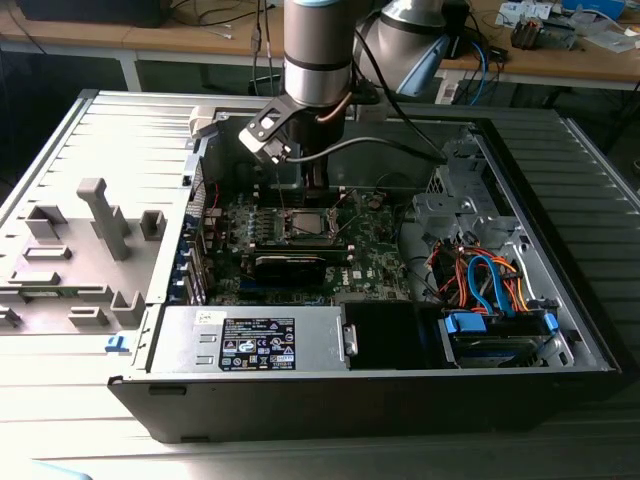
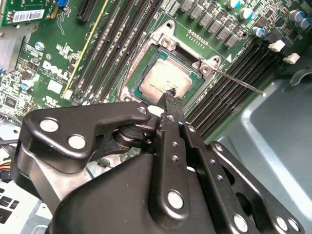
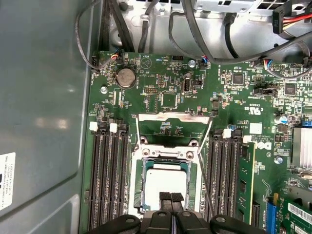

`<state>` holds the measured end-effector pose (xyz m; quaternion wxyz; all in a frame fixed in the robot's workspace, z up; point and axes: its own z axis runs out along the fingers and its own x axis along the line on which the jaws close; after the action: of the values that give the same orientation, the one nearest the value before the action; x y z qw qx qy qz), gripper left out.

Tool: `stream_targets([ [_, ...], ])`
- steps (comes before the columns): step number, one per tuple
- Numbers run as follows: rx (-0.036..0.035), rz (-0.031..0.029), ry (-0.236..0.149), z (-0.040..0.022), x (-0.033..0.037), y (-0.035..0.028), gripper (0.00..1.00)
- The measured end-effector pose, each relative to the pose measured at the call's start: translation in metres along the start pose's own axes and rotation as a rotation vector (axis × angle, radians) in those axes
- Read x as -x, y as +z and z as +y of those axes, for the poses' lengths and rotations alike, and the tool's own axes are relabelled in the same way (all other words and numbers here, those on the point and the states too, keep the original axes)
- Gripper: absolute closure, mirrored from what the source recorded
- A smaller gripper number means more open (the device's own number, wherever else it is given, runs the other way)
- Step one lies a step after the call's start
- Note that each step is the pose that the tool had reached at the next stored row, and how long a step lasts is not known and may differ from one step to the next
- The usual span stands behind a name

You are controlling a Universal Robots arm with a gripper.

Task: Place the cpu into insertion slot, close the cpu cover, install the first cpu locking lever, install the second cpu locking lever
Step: 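Place the cpu into insertion slot, then close the cpu cover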

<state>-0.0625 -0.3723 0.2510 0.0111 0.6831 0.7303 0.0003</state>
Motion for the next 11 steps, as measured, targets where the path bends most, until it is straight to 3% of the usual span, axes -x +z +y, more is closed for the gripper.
stream_targets([
  [11, -0.0002, -0.0001, 0.000, 0.0000, 0.0009, -0.0007, 0.89],
])
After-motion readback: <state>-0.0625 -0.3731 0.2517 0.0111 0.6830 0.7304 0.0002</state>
